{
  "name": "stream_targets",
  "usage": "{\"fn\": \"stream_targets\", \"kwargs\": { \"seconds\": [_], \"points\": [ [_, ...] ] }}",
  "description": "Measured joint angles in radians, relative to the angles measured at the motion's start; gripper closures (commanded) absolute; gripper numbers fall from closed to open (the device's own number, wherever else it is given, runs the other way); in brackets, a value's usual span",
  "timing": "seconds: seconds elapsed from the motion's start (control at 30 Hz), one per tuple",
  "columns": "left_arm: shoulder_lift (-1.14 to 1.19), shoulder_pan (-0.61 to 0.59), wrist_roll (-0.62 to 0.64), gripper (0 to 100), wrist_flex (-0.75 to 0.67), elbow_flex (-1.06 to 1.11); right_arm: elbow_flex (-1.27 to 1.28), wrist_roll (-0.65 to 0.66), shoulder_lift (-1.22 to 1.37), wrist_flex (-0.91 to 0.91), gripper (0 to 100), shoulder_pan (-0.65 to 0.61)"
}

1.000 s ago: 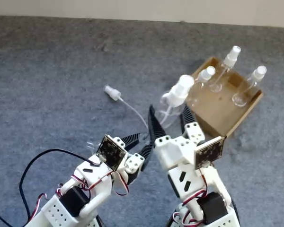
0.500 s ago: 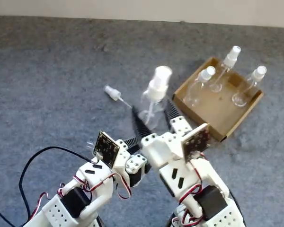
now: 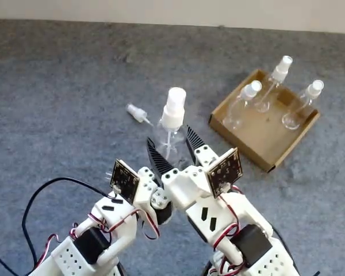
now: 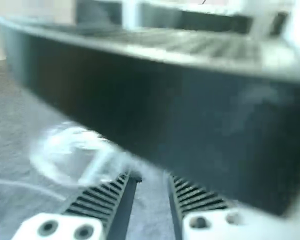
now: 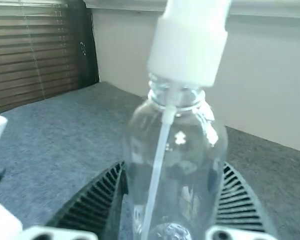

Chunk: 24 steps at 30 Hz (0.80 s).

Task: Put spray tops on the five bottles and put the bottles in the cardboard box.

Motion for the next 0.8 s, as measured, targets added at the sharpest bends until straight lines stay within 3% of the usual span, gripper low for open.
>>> {"fn": "stream_targets", "kwargs": {
  "seconds": [0.8],
  "points": [
    [0.002, -0.160, -0.005, 99, 0.000, 0.031, -0.066, -0.002, -0.006, 0.160, 81.8, -0.008]
  ]
}}
